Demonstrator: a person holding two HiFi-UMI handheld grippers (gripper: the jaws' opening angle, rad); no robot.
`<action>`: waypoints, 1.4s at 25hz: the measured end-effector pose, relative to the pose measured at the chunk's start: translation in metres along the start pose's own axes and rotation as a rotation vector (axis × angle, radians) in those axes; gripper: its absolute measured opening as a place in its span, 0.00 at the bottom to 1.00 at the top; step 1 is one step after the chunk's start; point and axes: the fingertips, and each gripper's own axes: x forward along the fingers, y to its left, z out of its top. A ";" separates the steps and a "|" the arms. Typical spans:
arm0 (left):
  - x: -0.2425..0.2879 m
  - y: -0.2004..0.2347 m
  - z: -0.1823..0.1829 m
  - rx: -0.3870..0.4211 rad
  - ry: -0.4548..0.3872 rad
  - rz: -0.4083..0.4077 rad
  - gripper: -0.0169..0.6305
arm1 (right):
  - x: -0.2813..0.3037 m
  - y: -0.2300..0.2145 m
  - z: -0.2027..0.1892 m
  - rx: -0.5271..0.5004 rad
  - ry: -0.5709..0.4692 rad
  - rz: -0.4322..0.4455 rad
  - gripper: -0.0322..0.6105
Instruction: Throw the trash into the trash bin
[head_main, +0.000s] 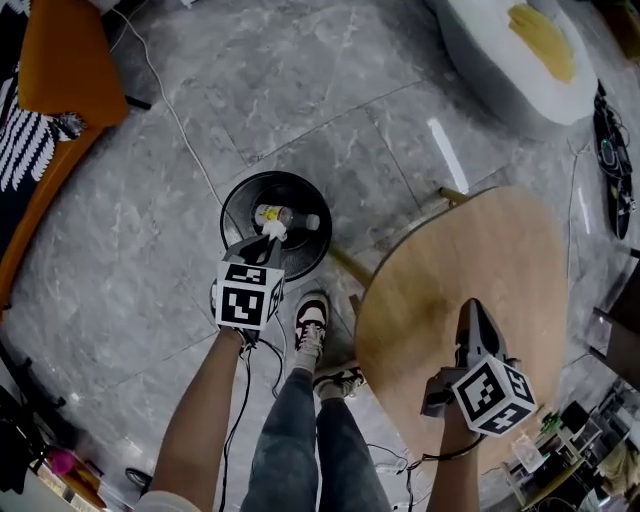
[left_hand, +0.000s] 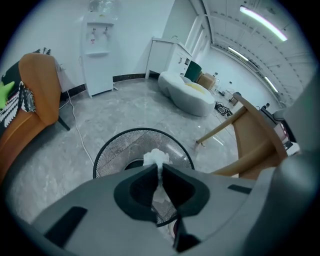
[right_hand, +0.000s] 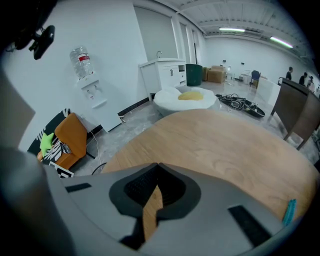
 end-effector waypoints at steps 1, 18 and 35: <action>0.003 0.003 0.000 0.002 0.001 0.000 0.06 | 0.002 -0.002 -0.001 0.004 0.000 -0.008 0.05; -0.004 0.007 -0.018 -0.068 0.044 -0.029 0.33 | -0.003 -0.016 0.013 0.048 -0.038 -0.045 0.05; -0.073 -0.052 0.019 -0.042 -0.039 -0.022 0.32 | -0.090 -0.064 0.017 0.165 -0.139 -0.083 0.05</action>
